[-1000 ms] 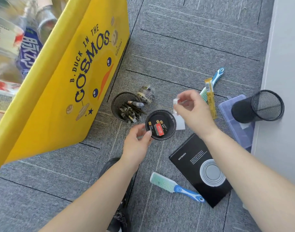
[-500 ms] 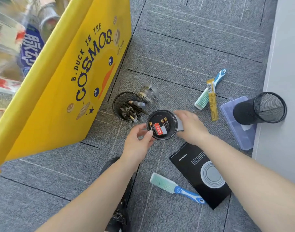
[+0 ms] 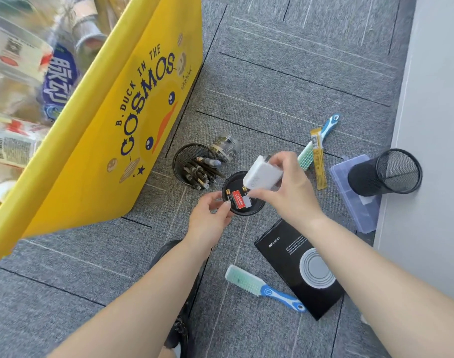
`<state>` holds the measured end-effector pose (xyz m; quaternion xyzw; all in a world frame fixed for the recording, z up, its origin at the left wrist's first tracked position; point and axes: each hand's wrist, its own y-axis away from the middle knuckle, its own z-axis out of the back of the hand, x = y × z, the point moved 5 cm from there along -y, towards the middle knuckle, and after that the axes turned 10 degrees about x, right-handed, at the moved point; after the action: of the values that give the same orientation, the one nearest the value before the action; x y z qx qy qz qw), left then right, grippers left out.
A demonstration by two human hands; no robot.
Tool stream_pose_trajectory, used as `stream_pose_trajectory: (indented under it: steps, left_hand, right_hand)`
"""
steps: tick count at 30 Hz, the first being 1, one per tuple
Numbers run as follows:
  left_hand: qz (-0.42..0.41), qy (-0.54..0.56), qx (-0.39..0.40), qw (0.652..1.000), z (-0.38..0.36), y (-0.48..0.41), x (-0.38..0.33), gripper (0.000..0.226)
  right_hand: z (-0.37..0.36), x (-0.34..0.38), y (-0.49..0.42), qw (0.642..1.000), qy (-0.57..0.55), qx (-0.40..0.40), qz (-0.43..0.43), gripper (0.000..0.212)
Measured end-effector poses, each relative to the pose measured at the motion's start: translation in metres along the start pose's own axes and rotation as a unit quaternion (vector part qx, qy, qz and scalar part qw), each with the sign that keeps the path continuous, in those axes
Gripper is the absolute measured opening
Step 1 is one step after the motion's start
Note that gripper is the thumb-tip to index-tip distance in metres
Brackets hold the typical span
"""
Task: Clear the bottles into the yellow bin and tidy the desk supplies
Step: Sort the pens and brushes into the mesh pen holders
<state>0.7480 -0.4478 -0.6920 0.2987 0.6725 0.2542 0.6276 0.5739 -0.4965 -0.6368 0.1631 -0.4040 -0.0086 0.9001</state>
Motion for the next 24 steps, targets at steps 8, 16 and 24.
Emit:
stream_pose_trajectory:
  steps: [8, 16, 24]
  left_hand:
    - [-0.009, -0.021, -0.014, 1.0, 0.001, -0.001, 0.001, 0.024]
    - [-0.009, -0.038, -0.009, 0.999, 0.002, -0.001, 0.0, 0.03]
    - [-0.038, -0.112, -0.064, 0.991, 0.011, -0.001, -0.009, 0.017]
  right_hand:
    - [-0.034, 0.009, 0.002, 0.95, 0.267, -0.051, 0.157, 0.027]
    - [-0.037, -0.022, -0.007, 0.959, 0.274, -0.024, 0.066, 0.023]
    - [-0.02, -0.017, -0.028, 0.999, 0.038, -0.015, -0.011, 0.015]
